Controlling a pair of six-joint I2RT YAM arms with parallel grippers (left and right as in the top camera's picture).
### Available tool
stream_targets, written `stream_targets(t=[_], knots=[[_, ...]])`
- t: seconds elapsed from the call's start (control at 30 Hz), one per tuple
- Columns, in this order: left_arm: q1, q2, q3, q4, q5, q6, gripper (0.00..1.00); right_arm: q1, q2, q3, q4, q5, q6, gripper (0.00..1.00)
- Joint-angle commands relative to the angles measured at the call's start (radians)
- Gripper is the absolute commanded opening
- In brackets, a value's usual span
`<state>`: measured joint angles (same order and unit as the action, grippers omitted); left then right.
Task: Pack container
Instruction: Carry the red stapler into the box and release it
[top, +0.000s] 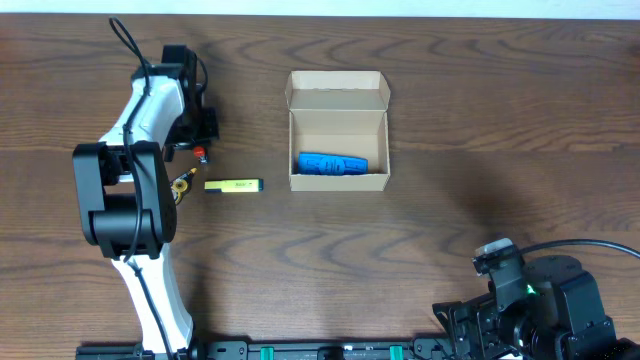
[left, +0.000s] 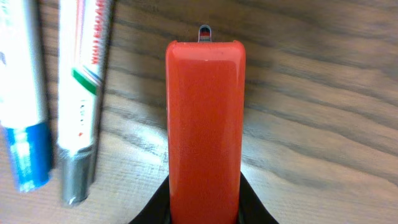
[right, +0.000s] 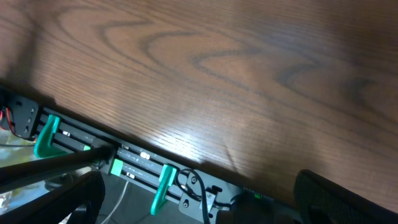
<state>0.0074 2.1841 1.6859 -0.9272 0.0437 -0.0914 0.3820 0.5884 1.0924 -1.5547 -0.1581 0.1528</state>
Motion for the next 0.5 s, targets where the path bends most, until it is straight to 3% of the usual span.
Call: stream_targets(t=[0.0, 0.2, 0.47], knots=[[-0.025, -0.052, 0.130, -0.047, -0.018, 0.033, 0.06, 0.008, -0.001, -0.001, -0.002, -0.003, 0.011, 0.99], [-0.135, -0.153, 0.269, -0.100, -0.016, 0.181, 0.06, 0.008, -0.001, -0.001, -0.002, -0.003, 0.011, 0.99], [-0.400, -0.222, 0.288, -0.135, 0.039, 0.707, 0.06, 0.008, -0.001, -0.001, -0.002, -0.003, 0.011, 0.99]])
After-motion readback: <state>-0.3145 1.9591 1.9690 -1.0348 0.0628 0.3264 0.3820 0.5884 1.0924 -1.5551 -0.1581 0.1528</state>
